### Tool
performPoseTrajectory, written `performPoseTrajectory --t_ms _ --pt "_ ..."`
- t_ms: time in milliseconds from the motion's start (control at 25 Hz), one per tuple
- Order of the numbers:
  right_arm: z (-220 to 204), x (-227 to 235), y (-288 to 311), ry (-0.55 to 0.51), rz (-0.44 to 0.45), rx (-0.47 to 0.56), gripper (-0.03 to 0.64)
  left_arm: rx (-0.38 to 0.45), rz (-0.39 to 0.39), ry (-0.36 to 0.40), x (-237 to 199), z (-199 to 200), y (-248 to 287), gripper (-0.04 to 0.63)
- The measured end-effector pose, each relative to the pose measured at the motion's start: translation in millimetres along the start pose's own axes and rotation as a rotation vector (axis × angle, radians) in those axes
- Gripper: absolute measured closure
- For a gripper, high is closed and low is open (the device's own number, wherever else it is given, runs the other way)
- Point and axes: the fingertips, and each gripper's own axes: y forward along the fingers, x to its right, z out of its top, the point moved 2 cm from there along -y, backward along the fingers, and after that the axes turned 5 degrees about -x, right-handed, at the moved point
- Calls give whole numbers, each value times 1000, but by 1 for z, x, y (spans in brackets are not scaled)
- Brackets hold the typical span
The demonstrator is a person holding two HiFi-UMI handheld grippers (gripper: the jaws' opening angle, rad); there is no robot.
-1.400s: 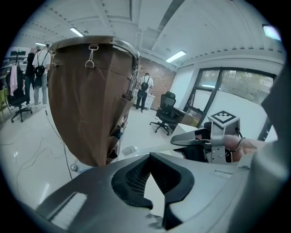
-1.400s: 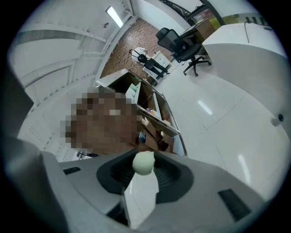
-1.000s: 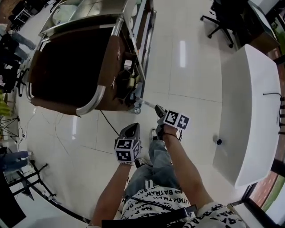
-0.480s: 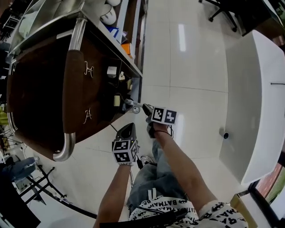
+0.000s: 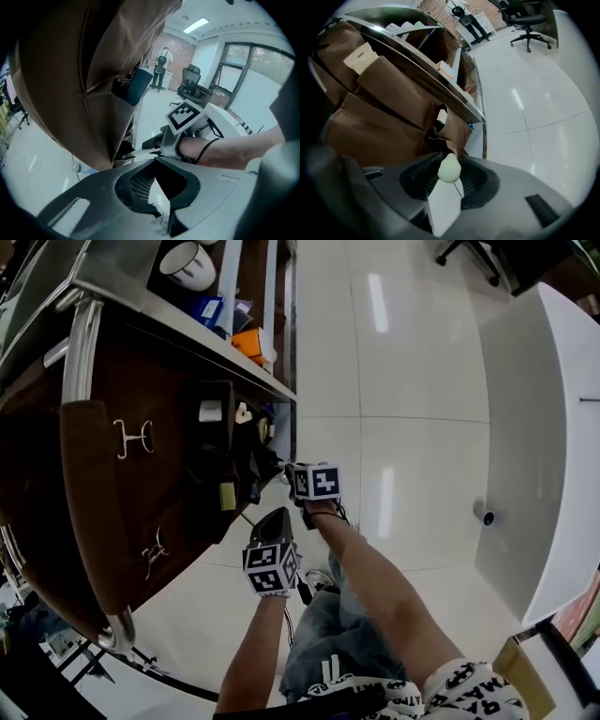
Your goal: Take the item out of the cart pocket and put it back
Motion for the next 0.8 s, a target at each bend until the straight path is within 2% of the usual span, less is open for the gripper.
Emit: performPoseTrajectory --t_ms 240,400,560,760,800 --pt "-1 3 30 -95 -9 -22 492 1 42 -6 -5 3 20 594" --pt "1 9 34 -108 1 -32 491 -57 100 -13 -8 -2 33 594" --pt "-1 12 38 -108 46 -3 489 -74 103 2 -8 -1 38 594" --pt "-2 12 17 -118 86 52 381 -52 77 25 -2 3 31 594" --pt "-3 11 8 -135 90 63 340 -44 70 29 2 3 27 594"
